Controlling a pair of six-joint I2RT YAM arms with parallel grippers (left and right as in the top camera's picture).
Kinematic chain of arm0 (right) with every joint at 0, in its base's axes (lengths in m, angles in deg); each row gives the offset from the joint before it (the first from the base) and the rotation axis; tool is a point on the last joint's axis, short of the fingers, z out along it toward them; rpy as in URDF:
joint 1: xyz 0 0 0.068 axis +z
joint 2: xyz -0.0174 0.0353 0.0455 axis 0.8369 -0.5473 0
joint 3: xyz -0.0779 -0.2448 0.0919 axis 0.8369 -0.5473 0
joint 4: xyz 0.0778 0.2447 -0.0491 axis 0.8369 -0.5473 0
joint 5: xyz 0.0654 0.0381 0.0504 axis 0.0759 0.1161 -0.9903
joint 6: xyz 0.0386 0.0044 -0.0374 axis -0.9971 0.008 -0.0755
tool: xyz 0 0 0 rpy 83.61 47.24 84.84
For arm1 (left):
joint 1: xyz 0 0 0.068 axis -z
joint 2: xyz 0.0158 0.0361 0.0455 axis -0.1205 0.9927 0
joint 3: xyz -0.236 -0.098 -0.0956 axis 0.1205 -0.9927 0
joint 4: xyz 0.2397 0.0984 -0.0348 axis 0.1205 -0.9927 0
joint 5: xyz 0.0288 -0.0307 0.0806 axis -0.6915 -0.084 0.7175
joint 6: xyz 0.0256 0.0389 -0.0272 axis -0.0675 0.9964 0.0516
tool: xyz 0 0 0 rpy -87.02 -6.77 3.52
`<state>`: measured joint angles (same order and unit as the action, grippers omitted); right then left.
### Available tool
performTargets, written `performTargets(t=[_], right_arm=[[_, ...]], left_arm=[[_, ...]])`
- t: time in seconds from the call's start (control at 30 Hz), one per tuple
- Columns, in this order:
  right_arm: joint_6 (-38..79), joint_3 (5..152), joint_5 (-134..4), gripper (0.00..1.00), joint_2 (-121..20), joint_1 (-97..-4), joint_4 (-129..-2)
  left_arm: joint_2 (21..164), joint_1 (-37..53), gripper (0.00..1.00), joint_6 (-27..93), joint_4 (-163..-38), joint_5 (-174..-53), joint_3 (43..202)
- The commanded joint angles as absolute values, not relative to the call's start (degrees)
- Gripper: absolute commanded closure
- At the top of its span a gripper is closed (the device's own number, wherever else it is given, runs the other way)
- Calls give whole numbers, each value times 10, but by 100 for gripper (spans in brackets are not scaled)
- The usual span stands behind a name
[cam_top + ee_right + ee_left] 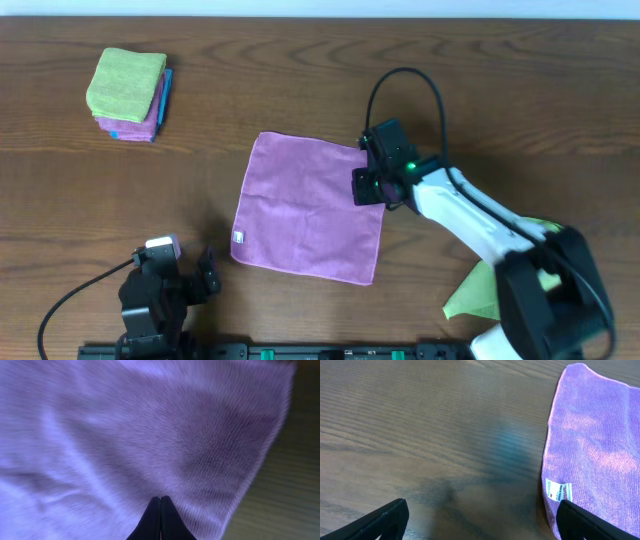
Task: Fold the cloth
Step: 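Smooth the purple cloth flat with the right gripper, then withdraw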
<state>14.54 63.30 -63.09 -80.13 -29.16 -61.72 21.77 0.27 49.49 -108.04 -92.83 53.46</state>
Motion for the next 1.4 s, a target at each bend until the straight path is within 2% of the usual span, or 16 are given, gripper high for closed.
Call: performTargets(t=[0.0,0.13,0.47,0.73,1.0,1.17,1.37], right_arm=[[154,629,-623,99,-839,-290,-609],[154,629,-617,99,-877,-290,-588],[154,629,-497,99,-940,-320,-508],[154,637,-522,98,-960,-398,-448],[154,637,-574,99,-959,-380,-449],[137,646,-603,99,-915,-359,-480],[139,679,-585,99,-756,-358,-568]], left_arm=[[214,1,4,489,-1089,-922,524],[214,1,5,489,-1089,-922,524],[214,1,5,489,-1089,-922,524],[214,1,5,489,-1089,-922,524],[214,1,5,489,-1089,-922,524],[214,1,5,489,-1089,-922,524],[214,1,5,489,-1089,-922,524]])
